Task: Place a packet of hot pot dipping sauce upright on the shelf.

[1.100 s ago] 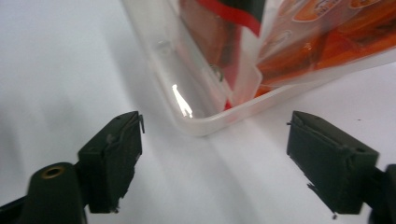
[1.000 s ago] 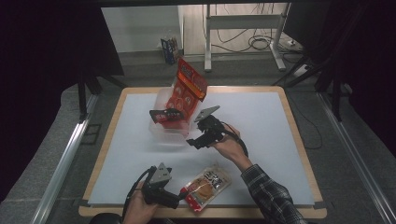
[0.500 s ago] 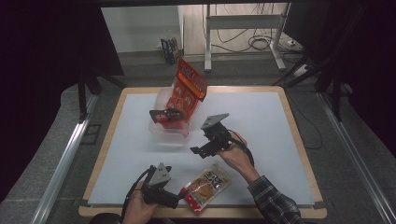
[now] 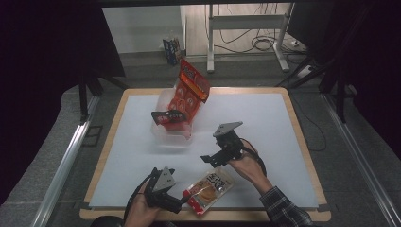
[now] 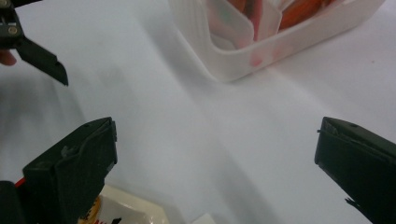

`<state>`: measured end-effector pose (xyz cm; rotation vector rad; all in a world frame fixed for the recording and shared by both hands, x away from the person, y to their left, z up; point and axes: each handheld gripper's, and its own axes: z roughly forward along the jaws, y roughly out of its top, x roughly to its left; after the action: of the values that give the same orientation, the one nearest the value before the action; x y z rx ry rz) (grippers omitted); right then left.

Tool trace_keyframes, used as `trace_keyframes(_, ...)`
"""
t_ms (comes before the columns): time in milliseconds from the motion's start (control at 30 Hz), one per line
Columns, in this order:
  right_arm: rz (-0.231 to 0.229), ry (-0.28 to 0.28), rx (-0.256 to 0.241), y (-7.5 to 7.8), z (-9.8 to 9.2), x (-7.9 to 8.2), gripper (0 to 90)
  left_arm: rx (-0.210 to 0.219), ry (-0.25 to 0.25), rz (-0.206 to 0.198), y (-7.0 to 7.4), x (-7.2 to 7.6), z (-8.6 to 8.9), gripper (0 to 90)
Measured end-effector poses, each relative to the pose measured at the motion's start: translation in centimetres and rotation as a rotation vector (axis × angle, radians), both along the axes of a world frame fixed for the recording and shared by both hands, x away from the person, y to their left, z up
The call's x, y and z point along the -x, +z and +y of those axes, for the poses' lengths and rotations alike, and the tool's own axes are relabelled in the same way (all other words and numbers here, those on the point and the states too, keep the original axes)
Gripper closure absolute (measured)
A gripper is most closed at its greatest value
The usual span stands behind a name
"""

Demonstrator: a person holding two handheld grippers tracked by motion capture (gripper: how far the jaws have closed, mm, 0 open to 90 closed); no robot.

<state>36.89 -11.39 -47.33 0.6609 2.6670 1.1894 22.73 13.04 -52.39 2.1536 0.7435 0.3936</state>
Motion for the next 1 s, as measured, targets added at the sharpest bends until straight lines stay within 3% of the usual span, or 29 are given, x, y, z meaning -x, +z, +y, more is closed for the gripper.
trace_keyframes(300, 0.017, -0.013, 0.003, -0.5, -1.5, 1.1, 0.0, 0.001, 0.046, 0.03, 0.3, -0.1, 0.3, 0.0)
trace_keyframes(433, 0.02, -0.028, 0.003, -0.7, -2.3, 1.7, 0.0, 0.025, 0.035, 0.047, 0.5, 0.0, 0.4, 0.0)
trace_keyframes(533, 0.028, -0.038, -0.002, -0.8, -2.8, 2.2, 0.0, 0.006, 0.038, 0.042, 0.6, 0.1, 0.3, 0.0)
trace_keyframes(733, 0.024, -0.05, -0.004, -0.9, -3.5, 3.3, 0.0, -0.019, 0.033, 0.032, 0.6, 0.2, 0.1, 6.2)
trace_keyframes(1000, 0.004, -0.069, 0.013, -1.1, -4.5, 4.7, 0.0, -0.004, -0.012, 0.047, 0.8, 0.4, -0.2, 20.2)
